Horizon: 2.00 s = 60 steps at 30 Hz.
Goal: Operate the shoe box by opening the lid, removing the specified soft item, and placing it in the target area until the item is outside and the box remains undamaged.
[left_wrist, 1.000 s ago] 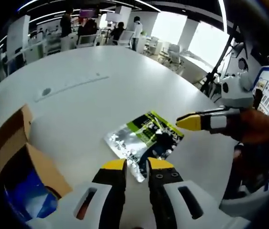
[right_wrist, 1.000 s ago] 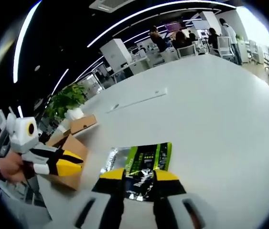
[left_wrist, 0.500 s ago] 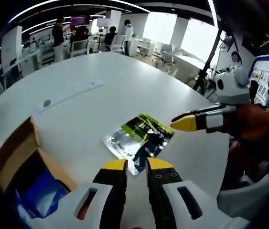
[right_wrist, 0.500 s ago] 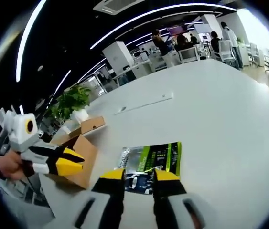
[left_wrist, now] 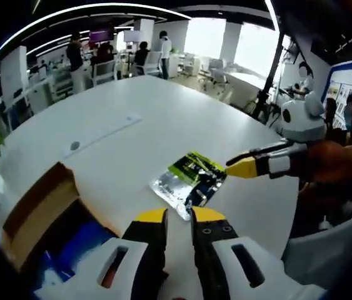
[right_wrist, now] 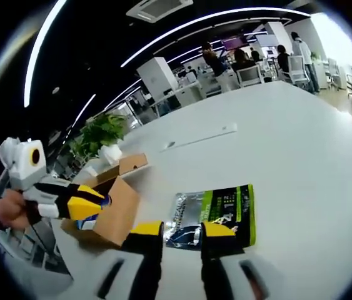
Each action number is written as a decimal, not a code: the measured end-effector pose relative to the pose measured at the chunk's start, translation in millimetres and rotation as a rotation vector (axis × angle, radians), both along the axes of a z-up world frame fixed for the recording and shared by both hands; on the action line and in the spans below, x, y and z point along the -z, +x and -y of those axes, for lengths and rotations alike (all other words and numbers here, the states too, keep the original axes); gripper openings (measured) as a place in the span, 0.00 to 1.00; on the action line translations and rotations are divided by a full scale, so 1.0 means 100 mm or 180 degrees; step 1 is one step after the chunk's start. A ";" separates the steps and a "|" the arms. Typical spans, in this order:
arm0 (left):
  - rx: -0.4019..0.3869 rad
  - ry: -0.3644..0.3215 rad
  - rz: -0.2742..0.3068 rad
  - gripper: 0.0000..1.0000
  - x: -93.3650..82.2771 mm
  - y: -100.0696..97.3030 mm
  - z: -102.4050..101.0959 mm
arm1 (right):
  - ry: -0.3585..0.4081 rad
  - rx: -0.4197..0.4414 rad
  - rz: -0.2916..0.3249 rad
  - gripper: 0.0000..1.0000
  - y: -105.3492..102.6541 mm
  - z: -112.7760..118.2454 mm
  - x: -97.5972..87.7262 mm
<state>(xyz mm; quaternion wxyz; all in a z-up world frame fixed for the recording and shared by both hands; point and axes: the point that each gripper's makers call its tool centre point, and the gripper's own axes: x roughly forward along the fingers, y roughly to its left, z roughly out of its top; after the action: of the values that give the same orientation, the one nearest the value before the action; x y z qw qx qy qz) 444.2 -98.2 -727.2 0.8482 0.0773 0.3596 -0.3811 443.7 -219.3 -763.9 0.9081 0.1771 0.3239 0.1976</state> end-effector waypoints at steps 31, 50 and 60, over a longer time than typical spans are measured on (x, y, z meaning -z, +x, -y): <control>-0.0043 0.0176 0.0318 0.17 -0.54 -0.34 -0.60 | -0.0047 -0.0219 0.0197 0.22 -0.32 -0.53 -0.28; -0.0197 0.0194 0.0347 0.20 -0.62 -0.38 -0.97 | -0.0086 -0.0459 0.0374 0.29 -0.37 -0.93 -0.42; -0.0174 0.0191 0.0374 0.21 -0.60 -0.44 -1.01 | -0.0178 -0.0611 0.0505 0.33 -0.45 -1.10 -0.36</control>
<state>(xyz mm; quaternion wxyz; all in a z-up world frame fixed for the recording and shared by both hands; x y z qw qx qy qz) 400.0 2.9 -667.2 0.8752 0.1151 0.3225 -0.3416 399.1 -109.5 -727.7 0.9124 0.1037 0.2719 0.2879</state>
